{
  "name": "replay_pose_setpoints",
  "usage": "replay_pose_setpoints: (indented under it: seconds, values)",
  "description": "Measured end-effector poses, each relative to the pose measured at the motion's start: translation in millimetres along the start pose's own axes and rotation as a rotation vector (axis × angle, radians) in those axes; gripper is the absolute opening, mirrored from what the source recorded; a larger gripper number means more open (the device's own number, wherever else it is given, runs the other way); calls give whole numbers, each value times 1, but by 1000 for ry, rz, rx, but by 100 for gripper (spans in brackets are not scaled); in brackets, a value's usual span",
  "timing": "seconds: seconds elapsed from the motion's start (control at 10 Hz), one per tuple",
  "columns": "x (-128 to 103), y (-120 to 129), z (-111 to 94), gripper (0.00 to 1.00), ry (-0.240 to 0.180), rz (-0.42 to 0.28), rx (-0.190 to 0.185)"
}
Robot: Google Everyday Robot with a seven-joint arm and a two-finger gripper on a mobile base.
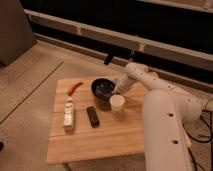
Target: Drag the ceramic bowl in a circle
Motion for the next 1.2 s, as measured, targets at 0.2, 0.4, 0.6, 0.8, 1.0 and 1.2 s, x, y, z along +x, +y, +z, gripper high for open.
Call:
replay_pose_setpoints:
  seconds: [0.2, 0.4, 0.6, 0.8, 1.0, 1.2]
  values:
    - [-25, 9, -10, 0, -28, -46, 10]
    - [-51, 39, -20, 0, -60, -112, 5]
    - [-64, 75, -20, 0, -72, -172, -11]
    - [-67, 106, -17, 0, -72, -214, -33]
    - [-61, 137, -8, 0, -55, -246, -59]
    - [-51, 160, -2, 0, -43, -269, -82]
